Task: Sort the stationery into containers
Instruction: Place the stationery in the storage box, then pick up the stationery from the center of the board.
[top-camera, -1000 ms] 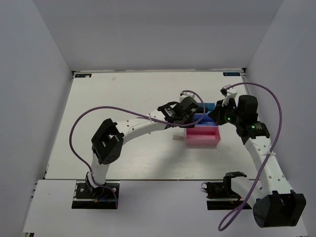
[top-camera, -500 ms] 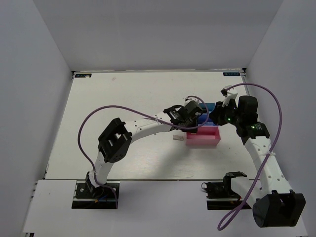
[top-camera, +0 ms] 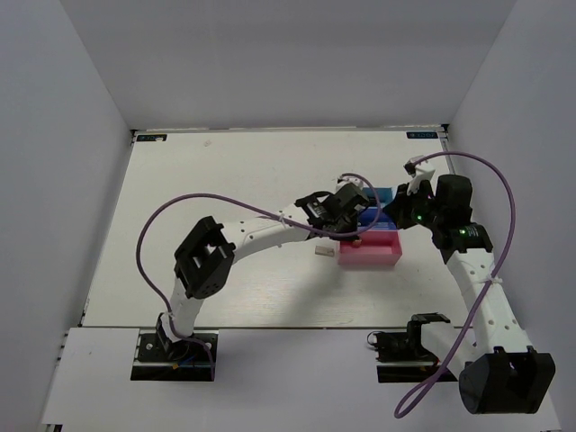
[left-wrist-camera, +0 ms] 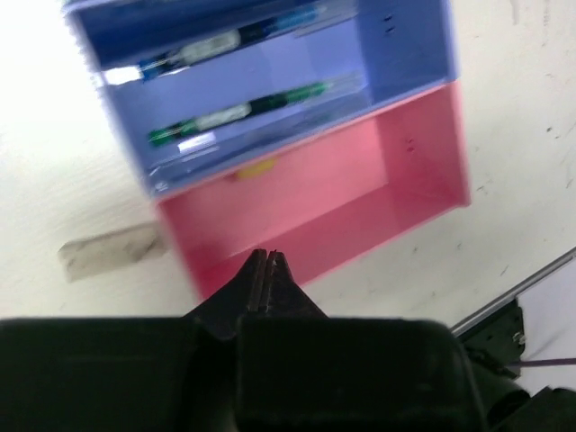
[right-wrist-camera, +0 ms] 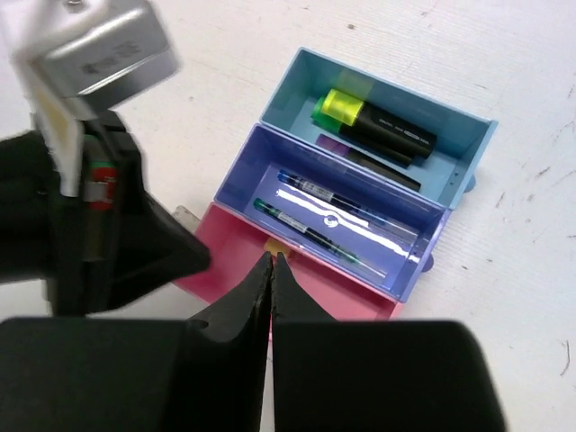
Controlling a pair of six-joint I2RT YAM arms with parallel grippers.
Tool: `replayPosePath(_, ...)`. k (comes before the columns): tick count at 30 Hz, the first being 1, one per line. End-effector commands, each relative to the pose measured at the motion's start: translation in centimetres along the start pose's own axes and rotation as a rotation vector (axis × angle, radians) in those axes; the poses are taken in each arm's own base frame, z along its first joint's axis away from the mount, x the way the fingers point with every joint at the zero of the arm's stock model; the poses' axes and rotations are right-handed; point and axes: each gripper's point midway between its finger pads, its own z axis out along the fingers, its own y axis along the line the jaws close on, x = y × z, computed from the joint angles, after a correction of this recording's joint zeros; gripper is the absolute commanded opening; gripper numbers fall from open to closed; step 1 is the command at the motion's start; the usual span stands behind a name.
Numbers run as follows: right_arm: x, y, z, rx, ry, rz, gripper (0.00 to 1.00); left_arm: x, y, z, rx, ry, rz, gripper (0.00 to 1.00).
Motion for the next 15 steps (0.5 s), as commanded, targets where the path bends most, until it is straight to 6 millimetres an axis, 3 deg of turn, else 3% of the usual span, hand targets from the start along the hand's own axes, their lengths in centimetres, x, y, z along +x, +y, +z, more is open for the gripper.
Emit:
replayPosePath(1, -0.6, 1.0, -0.3, -0.072, -0.034, -0.069, 0.0, -3.6, 0.1, -6.6, 0.021, -0.141, -0.002, 0.0)
replayPosePath(2, -0.4, 2.6, -0.3, -0.169, -0.026, -0.085, 0.0, -4.4, 0.3, -8.8, 0.033, -0.175, 0.003, 0.0)
replayPosePath(3, 0.2, 3.1, -0.2, -0.228, -0.021, -0.206, 0.0, -2.3, 4.1, -7.9, -0.048, -0.129, 0.002, 0.04)
replayPosePath(4, 0.5, 5.8, -0.6, -0.403, -0.036, -0.239, 0.06, -2.6, 5.2, -10.2, -0.057, -0.154, -0.007, 0.16)
replayPosePath(5, 1.6, 6.3, -0.6, -0.478, -0.011, -0.334, 0.23, -0.9, 9.7, -10.9, -0.131, -0.13, -0.028, 0.43)
replayPosePath(6, 0.9, 7.2, -0.6, -0.534, -0.024, -0.333, 0.29, -0.7, 9.9, -13.1, -0.107, -0.15, -0.03, 0.53)
replayPosePath(7, 1.9, 7.8, -0.9, -0.595, -0.005, -0.396, 0.34, -0.3, 12.5, -13.8, -0.152, -0.137, -0.053, 0.61)
replayPosePath(8, 3.0, 7.8, 0.4, -0.64, 0.056, -0.37, 0.36, 1.3, 16.0, -13.8, -0.208, -0.097, -0.061, 0.67)
replayPosePath(9, 1.9, 9.4, 0.4, -0.683, 0.054, -0.438, 0.39, 0.9, 16.2, -16.8, -0.153, -0.143, -0.081, 0.72)
replayPosePath(10, 2.8, 9.1, 1.3, -0.681, 0.116, -0.461, 0.41, 3.3, 21.5, -16.3, -0.25, -0.084, -0.134, 0.81)
replayPosePath(11, 3.3, 8.5, 2.5, -0.645, 0.171, -0.488, 0.41, 4.1, 21.9, -16.8, -0.203, -0.051, -0.167, 0.81)
replayPosePath(12, 3.9, 10.1, 3.3, -0.658, 0.215, -0.567, 0.41, 4.2, 22.6, -18.8, -0.179, -0.081, -0.179, 0.82)
replayPosePath(13, 4.3, 10.3, 4.7, -0.644, 0.244, -0.565, 0.43, 5.8, 27.5, -19.0, -0.275, -0.062, -0.27, 0.82)
replayPosePath(14, 4.5, 11.0, 5.6, -0.628, 0.28, -0.612, 0.44, 6.5, 27.0, -19.7, -0.199, -0.051, -0.3, 0.82)
replayPosePath(15, 5.9, 11.5, 6.5, -0.606, 0.347, -0.653, 0.5, 6.9, 27.7, -20.1, -0.195, -0.054, -0.32, 0.84)
